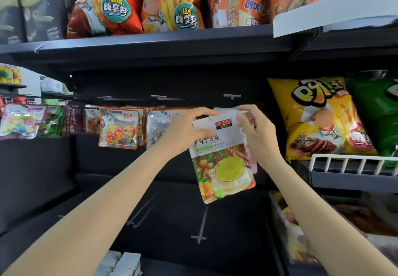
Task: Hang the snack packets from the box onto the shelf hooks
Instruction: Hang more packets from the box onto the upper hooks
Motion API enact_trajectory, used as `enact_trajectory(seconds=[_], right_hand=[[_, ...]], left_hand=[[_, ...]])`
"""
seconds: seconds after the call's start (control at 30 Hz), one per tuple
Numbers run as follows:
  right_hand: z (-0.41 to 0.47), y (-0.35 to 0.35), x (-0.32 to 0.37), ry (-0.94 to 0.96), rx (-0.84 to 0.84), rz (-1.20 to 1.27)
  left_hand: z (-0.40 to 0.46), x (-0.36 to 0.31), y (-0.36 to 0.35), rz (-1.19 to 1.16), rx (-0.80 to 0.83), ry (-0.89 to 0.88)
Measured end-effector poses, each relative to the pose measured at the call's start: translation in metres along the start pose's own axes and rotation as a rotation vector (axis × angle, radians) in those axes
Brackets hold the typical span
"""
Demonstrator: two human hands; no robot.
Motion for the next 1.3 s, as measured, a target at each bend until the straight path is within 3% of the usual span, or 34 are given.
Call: enact_trajectory(seconds=[0.1,0.3,0.8,1.0,1.17,1.3], right_hand=[[-0.003,-0.001,0.002,-0.075,0.173,0.164],[0.0,-0.001,-0.015,-0.165,-0.068,0.144],[-0.004,-0.01,-0.025,-0.144,-0.142,-0.014],[-0.006,-0.015,-0.027,-0.082,-0.112,-0.183],[-0.011,-0.02,-0.028,0.147,-0.19,-0.495],[-0.019,-0.029,-0.02,0.189,-0.126,-0.433]], left_hand=[[0.01,-0.003,-0.011,-0.048,-0.054,0.029],[0.023,-0.008,-0.033,-0.004,-0.289,0.083],[0.029,0.002,-0.052,0.051,-0.264,0.1],[0.037,0.002,-0.058,0.193,-0.24,0.091],[0.037,-0.001,-0.055,0.382,-0.28,0.039],[0.026,0.002,-0.049,0.479,-0.341,-0.056]])
Point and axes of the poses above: each hand's wrist, its own z-axis towards the middle knuckle, its own y-axis out of the back of the hand, x = y × z, the point moved 2 cm from there along z, towards the middle knuckle, and after that the axes turned 6 degrees about z, right-handed, at the moved point
